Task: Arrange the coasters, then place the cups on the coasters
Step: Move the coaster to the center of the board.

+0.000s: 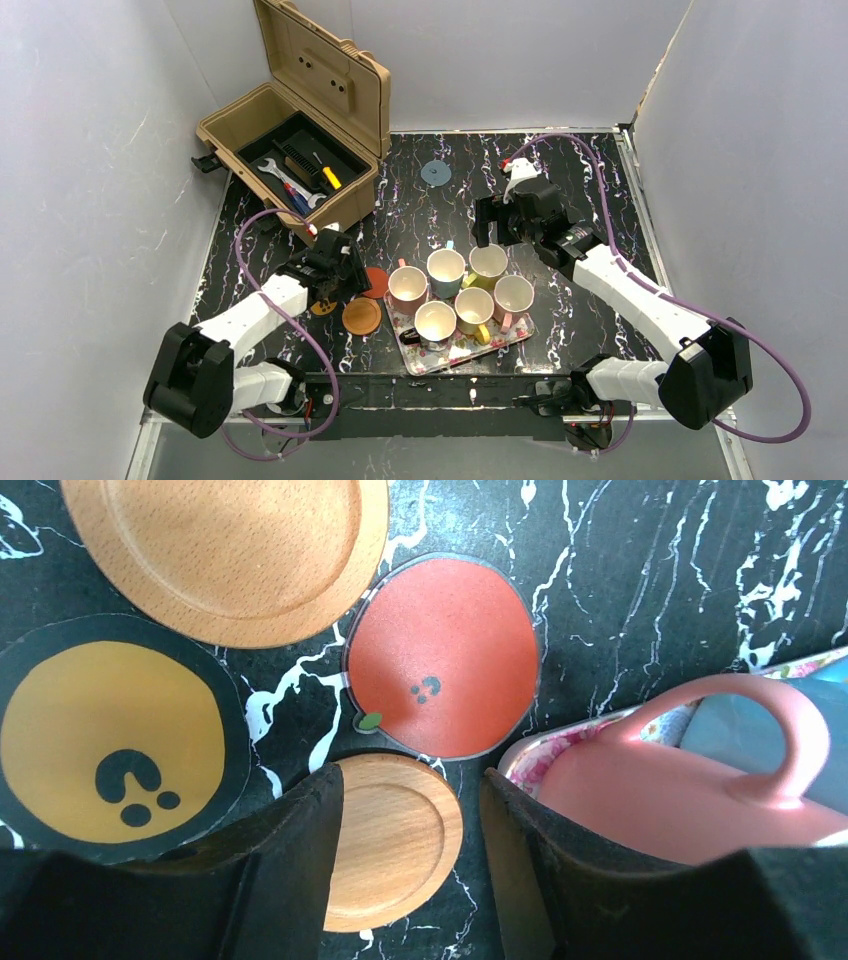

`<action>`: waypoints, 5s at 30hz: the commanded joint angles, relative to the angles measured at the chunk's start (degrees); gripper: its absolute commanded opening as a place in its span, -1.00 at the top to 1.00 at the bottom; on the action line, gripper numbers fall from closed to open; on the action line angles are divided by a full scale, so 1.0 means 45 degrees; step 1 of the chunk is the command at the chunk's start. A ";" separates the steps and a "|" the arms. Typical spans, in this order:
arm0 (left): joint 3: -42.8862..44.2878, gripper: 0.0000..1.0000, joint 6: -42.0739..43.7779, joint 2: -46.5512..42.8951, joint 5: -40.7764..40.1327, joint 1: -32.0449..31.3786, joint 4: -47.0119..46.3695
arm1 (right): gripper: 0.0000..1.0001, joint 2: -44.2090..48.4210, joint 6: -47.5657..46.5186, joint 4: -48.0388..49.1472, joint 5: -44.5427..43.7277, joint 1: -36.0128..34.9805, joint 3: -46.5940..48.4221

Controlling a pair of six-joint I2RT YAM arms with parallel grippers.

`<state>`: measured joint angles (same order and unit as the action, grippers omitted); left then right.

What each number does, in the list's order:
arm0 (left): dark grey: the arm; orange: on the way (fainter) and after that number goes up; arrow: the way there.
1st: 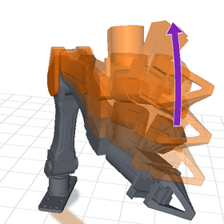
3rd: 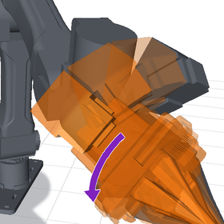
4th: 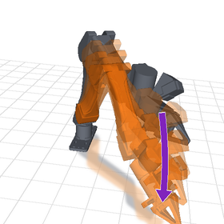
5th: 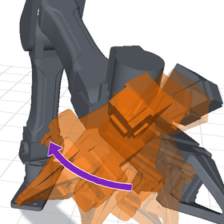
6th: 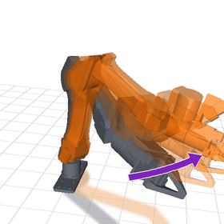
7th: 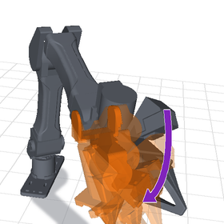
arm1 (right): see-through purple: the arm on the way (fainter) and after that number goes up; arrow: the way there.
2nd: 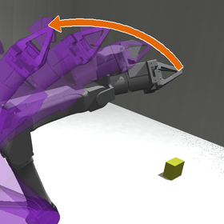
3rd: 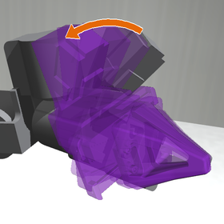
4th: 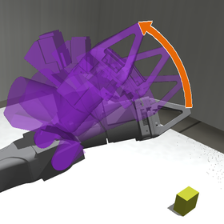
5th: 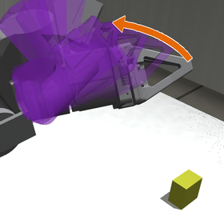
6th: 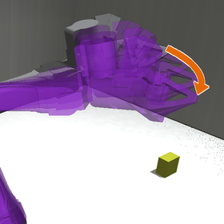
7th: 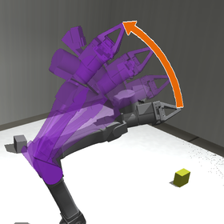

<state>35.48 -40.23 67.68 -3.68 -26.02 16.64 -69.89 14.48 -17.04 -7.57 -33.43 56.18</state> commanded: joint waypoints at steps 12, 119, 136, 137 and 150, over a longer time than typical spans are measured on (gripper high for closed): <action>0.0103 0.05 0.0116 0.1686 -0.0223 -0.0018 -0.0707 | -0.95 0.0189 -0.0103 0.0243 -0.0228 0.0022 -0.0251; 0.2702 -0.04 0.3882 0.5403 -0.2200 -0.2284 0.0628 | -0.97 -0.0275 0.0360 0.0421 0.0334 0.0027 -0.0621; 0.3267 0.00 0.4344 0.6581 -0.1947 -0.2056 -0.0246 | -0.97 -0.0763 0.0240 0.0387 0.0386 0.0014 -0.0345; 0.3238 0.00 0.4356 0.6635 -0.1996 -0.2041 -0.0415 | -0.97 -0.0808 0.0249 0.0383 0.0408 0.0026 -0.0313; 0.4071 0.01 0.4653 0.7748 -0.1487 -0.1718 -0.1489 | -0.97 -0.1591 0.0168 0.0090 0.0418 0.0025 0.0444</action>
<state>53.74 -20.23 97.56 -12.67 -34.41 6.85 -76.20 15.64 -16.86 -5.78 -33.43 54.78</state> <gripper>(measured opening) 0.499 0.984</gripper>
